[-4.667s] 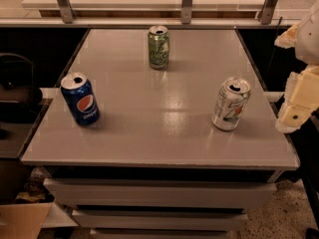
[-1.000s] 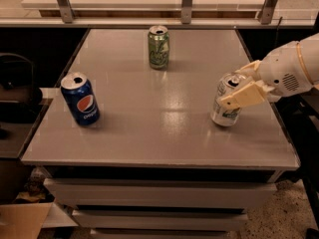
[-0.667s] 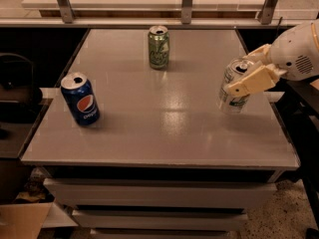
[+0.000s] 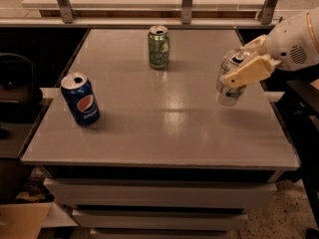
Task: Move 7up can near green can
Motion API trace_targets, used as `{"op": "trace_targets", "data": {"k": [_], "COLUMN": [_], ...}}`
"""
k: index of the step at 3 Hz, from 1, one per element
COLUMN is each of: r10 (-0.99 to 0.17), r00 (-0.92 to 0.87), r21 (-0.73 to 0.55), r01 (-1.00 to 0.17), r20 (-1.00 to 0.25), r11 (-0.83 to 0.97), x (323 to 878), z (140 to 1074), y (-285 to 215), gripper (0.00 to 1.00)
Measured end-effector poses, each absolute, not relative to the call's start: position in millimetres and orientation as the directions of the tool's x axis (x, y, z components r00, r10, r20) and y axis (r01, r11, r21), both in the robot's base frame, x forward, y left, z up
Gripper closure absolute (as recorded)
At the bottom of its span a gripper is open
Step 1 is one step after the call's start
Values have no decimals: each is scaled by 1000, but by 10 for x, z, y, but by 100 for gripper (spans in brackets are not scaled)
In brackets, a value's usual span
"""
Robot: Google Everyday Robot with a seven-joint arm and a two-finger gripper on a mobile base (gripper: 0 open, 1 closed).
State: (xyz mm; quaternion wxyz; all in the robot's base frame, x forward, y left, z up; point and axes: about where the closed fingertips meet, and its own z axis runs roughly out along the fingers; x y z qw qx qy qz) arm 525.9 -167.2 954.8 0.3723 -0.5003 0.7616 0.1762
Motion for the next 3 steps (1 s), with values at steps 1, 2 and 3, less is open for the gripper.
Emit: {"op": "trace_targets", "data": {"k": [1, 2, 3], "r10": [-645, -652, -649], "r00": [-214, -206, -207], "r21": [-128, -141, -136], "r01": [-889, -888, -889], "r20": [-734, -730, -732], "r11": [440, 438, 437], "x": [5569, 5984, 6409], "z": [9694, 9782, 9756], "y": [-1558, -1369, -1186], "gripper": [100, 100, 100]}}
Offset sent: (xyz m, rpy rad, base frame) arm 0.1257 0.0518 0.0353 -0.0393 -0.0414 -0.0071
